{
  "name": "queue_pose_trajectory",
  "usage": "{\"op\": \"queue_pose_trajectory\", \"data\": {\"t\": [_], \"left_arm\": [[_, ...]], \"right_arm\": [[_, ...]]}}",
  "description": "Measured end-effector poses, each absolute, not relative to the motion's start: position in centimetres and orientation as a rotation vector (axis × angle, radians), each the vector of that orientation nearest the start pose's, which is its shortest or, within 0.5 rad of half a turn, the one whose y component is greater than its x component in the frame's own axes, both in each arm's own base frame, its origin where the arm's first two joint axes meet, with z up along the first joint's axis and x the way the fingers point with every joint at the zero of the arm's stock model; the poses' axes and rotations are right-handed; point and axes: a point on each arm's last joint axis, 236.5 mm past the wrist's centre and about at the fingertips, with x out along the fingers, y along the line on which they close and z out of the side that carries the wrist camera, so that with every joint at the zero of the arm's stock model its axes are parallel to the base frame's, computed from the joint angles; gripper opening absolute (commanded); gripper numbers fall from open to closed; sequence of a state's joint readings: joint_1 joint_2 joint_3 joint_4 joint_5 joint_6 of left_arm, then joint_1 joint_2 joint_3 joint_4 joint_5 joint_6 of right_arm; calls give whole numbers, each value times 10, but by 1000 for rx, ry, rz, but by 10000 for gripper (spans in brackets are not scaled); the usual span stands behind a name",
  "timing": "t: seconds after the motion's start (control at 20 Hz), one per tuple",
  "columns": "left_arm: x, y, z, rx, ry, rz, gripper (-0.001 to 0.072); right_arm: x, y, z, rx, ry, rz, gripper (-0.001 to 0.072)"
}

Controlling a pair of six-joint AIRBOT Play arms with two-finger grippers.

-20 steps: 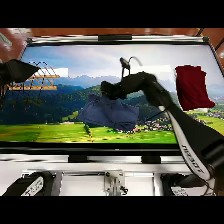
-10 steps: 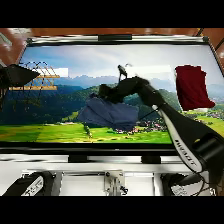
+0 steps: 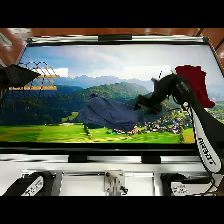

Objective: Fold the shirts.

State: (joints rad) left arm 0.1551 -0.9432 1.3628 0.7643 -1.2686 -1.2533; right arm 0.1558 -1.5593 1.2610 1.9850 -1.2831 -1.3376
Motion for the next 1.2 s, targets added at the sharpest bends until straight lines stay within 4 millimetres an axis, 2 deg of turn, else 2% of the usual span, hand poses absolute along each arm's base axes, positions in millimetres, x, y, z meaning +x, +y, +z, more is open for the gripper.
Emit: {"op": "queue_pose_trajectory", "data": {"t": [0.15,0.3,0.4,0.45,0.5,0.6,0.7,0.85,1.0,1.1,1.2], "left_arm": [[350,-110,267,-311,658,-584,33],[350,-110,267,-312,658,-584,33],[350,-111,267,-312,657,-584,33],[350,-111,267,-312,657,-584,33],[350,-111,267,-312,657,-584,33],[350,-111,267,-312,657,-584,33],[350,-111,267,-312,657,-584,33],[350,-111,267,-312,657,-584,33],[350,-111,267,-312,657,-584,33],[350,-110,267,-312,657,-584,33],[350,-111,267,-312,657,-584,33]], "right_arm": [[347,152,-83,526,1675,137,680],[349,168,-97,578,1661,170,667],[351,182,-102,603,1646,197,381],[352,188,-106,603,1638,211,101],[354,195,-108,602,1623,234,67],[365,217,-96,635,1577,324,66],[386,235,-65,665,1495,428,66],[429,245,22,686,1324,566,66],[460,233,123,708,1141,626,66],[471,219,174,719,1047,632,66],[479,201,213,734,969,621,66]]}}
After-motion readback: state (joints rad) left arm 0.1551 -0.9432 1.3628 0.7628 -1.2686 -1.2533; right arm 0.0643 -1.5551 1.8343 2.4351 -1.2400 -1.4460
